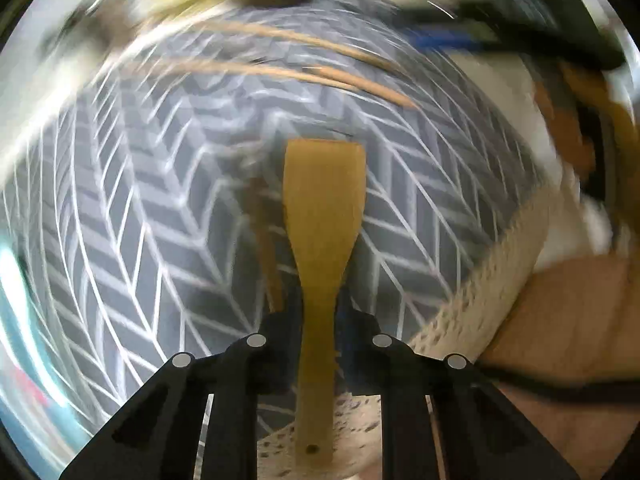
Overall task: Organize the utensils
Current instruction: 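Grasp the wooden spatula with the left tool while the right grasps a chopstick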
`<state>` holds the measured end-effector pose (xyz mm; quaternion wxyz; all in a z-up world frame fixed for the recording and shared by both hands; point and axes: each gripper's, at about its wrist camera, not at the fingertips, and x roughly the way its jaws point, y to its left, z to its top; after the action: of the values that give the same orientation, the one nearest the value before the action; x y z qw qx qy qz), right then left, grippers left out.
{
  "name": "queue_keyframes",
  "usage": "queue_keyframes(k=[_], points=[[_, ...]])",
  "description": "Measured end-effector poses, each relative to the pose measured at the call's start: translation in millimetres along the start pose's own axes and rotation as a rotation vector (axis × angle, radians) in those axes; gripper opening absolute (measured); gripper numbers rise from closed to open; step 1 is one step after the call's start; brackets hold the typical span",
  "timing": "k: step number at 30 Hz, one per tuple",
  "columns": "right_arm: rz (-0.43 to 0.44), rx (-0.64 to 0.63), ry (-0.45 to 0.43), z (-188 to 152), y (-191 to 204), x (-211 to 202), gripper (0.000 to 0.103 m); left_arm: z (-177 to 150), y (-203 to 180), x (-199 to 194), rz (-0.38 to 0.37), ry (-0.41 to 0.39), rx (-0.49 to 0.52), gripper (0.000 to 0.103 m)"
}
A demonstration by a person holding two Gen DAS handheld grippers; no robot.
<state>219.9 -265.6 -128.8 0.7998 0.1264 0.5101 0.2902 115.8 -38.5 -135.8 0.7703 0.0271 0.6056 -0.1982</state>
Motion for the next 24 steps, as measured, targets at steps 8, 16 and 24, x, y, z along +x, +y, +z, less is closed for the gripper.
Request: queue_keyframes(k=[8,16,24], points=[[0.002,-0.107,-0.005,31.0,11.4,37.0,0.078,-4.6,55.4,-41.7,-0.077,-0.213,-0.410,0.018],[-0.070,-0.315,0.019,66.4,23.8,95.0,0.036,-30.1,80.9,-63.2,-0.050,-0.254,-0.573,0.018],[-0.267,-0.596,0.002,50.1,57.9,96.3,0.007,-29.0,75.8,-93.7,-0.070,-0.367,-0.601,0.018]])
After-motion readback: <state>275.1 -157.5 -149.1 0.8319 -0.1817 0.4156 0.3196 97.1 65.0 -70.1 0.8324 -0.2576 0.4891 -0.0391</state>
